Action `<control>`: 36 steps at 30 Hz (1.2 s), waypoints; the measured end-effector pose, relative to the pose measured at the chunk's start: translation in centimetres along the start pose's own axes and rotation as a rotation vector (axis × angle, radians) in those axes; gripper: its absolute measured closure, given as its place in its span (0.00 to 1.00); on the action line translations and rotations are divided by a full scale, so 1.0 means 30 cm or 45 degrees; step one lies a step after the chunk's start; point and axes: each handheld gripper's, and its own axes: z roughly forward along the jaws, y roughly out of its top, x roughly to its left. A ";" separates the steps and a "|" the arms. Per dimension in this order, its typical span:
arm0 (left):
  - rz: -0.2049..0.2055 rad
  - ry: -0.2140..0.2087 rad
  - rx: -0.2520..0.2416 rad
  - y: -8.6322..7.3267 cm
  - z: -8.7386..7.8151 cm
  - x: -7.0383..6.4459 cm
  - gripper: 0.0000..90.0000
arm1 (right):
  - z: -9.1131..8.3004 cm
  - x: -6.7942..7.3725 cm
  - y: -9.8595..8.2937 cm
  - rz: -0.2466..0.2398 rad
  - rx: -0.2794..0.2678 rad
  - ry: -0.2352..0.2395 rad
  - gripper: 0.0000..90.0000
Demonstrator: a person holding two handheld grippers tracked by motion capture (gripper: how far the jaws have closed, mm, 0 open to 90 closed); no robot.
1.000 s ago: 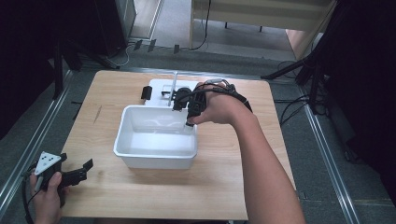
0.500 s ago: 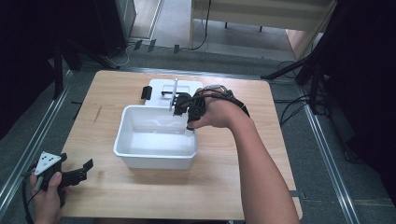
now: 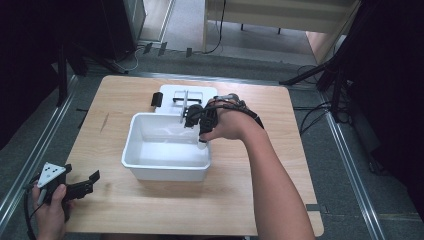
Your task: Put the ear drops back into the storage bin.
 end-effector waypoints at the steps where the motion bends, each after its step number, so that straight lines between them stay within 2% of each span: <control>1: 0.000 0.001 0.000 0.000 0.000 0.000 0.00 | 0.010 -0.001 0.002 -0.005 0.001 -0.006 0.80; 14: 0.000 0.001 0.000 0.000 0.000 0.000 0.00 | 0.075 0.013 0.016 -0.039 0.061 0.003 0.80; 19: -0.002 0.001 -0.001 0.000 0.001 -0.001 0.00 | 0.096 0.017 0.019 -0.026 0.077 0.013 0.80; 28: 0.000 -0.002 0.004 0.000 0.000 0.001 0.00 | 0.137 0.025 0.042 -0.034 0.147 -0.017 0.80; 36: 0.000 -0.001 0.004 0.000 0.000 0.000 0.00 | 0.134 0.021 0.035 -0.023 0.126 -0.012 0.80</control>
